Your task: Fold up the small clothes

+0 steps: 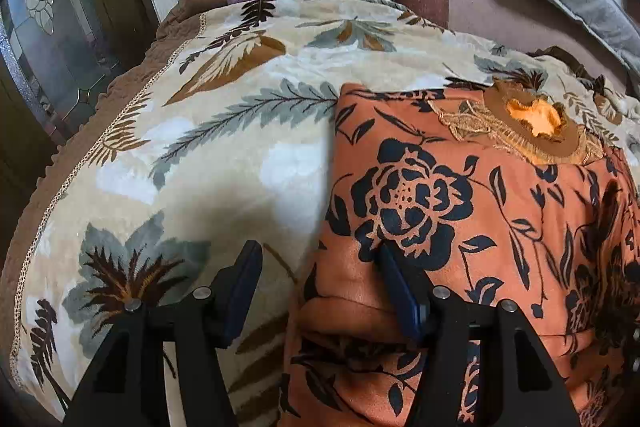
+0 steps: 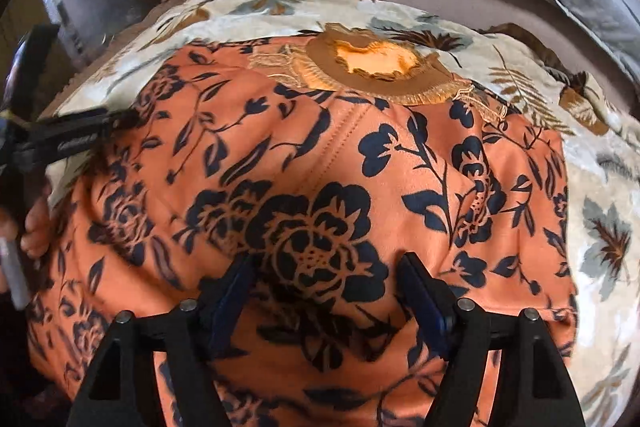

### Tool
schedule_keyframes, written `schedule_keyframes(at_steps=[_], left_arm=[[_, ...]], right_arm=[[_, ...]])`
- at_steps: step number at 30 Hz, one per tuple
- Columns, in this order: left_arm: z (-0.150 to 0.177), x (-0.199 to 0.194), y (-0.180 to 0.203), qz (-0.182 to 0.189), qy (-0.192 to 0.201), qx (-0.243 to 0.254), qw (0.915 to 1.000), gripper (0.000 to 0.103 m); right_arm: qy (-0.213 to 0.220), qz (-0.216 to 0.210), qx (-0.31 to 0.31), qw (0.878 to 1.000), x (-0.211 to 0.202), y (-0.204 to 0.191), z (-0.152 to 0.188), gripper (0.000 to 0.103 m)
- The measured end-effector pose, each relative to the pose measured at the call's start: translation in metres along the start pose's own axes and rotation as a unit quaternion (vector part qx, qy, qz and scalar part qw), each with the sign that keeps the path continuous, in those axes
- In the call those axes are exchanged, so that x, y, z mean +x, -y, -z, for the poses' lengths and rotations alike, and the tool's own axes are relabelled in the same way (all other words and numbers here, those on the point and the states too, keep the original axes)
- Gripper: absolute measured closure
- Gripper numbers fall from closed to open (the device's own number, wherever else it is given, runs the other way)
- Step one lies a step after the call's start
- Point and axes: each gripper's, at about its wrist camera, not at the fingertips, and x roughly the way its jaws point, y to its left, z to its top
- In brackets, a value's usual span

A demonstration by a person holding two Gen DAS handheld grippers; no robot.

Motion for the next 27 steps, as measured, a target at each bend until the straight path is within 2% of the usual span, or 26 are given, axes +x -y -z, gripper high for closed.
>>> schedule_keyframes(at_steps=[1,3,5,6,8,10,11,14,16,17,18,21,23,27], left_arm=[[0.001,0.000,0.000,-0.002,0.001,0.001,1.0000,0.041],[0.002,-0.002,0.000,-0.002,0.003,0.001,1.0000,0.041],[0.003,-0.004,-0.001,-0.002,0.008,-0.002,1.0000,0.041],[0.003,-0.006,-0.001,-0.002,0.011,-0.003,0.9999,0.041],[0.004,-0.010,0.000,-0.005,0.016,-0.003,0.9999,0.041],[0.005,-0.015,0.002,-0.006,0.022,0.001,0.9997,0.041],[0.005,-0.018,0.003,-0.006,0.027,0.004,0.9996,0.041],[0.005,-0.027,0.007,-0.012,0.043,0.012,0.9989,0.041],[0.005,-0.026,0.008,-0.020,0.043,0.015,0.9987,0.041],[0.005,-0.024,0.007,-0.024,0.038,0.014,0.9989,0.041],[0.006,-0.022,0.005,-0.025,0.034,0.013,0.9990,0.041],[0.007,-0.015,0.000,-0.022,0.018,0.004,0.9996,0.041],[0.006,-0.013,0.000,-0.021,0.014,0.002,0.9997,0.041],[0.006,-0.015,0.007,-0.028,0.017,0.021,0.9993,0.041]], right_arm=[[0.004,-0.009,0.015,1.000,0.000,0.005,-0.001,0.032],[0.015,-0.036,0.057,0.998,-0.009,0.024,-0.003,0.072],[0.040,-0.034,0.102,0.993,-0.025,0.047,-0.002,0.078],[0.047,-0.020,0.120,0.991,-0.031,0.060,0.000,0.087],[0.043,0.016,0.171,0.984,-0.040,0.095,0.009,0.088],[0.026,0.027,0.219,0.975,-0.043,0.125,0.021,0.088],[0.017,0.023,0.245,0.969,-0.045,0.139,0.028,0.088],[0.037,-0.038,0.272,0.961,-0.055,0.144,0.026,0.084],[0.050,-0.051,0.232,0.970,-0.059,0.120,0.013,0.060],[0.054,-0.052,0.192,0.978,-0.060,0.098,0.004,0.020],[0.063,-0.057,0.164,0.983,-0.060,0.081,0.000,0.009],[0.066,-0.069,0.080,0.992,-0.056,0.027,-0.011,0.009],[0.053,-0.048,0.046,0.996,-0.045,0.002,-0.014,0.009],[0.024,-0.009,0.027,0.999,-0.010,-0.019,-0.017,0.010]])
